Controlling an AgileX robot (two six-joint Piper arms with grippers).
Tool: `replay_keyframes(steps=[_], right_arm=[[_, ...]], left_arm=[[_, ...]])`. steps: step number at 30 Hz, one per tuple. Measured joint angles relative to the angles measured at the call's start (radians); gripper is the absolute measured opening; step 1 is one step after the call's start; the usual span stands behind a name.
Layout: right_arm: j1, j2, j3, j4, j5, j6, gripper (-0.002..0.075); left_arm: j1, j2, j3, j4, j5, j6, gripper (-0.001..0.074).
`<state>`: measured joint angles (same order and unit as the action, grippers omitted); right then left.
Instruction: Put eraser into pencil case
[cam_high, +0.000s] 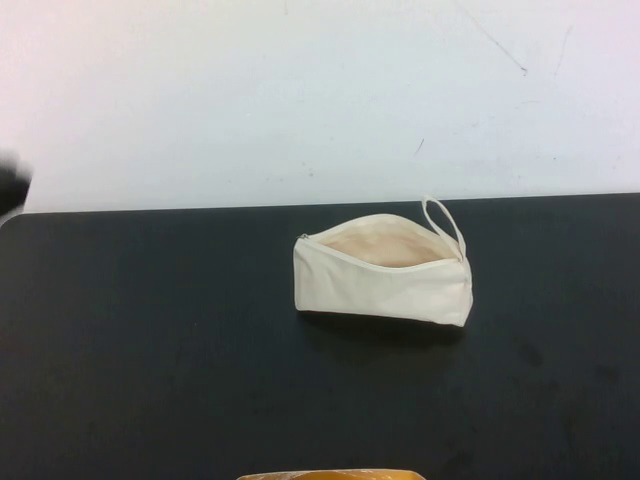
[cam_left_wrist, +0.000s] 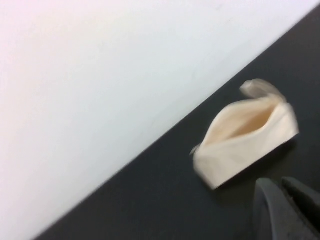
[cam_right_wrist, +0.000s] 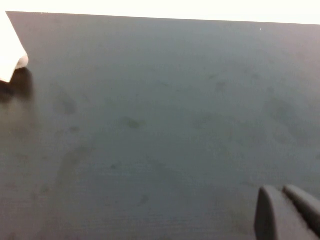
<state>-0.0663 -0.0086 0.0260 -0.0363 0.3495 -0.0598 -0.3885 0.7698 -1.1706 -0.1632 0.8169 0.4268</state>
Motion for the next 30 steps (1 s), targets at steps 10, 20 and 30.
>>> replay_keyframes(steps=[10,20,30], right_arm=[[0.000,0.000,0.000,0.000,0.000,0.000,0.0000],[0.000,0.000,0.000,0.000,0.000,0.000,0.0000],[0.000,0.000,0.000,0.000,0.000,0.000,0.0000]], left_arm=[[0.253,-0.502,0.782,-0.108,-0.568,-0.116,-0.0001],[0.376,-0.778,1.172,-0.061,-0.765,-0.119,-0.0001],[0.376,-0.779,1.196,-0.069,-0.580,-0.125,-0.0001]])
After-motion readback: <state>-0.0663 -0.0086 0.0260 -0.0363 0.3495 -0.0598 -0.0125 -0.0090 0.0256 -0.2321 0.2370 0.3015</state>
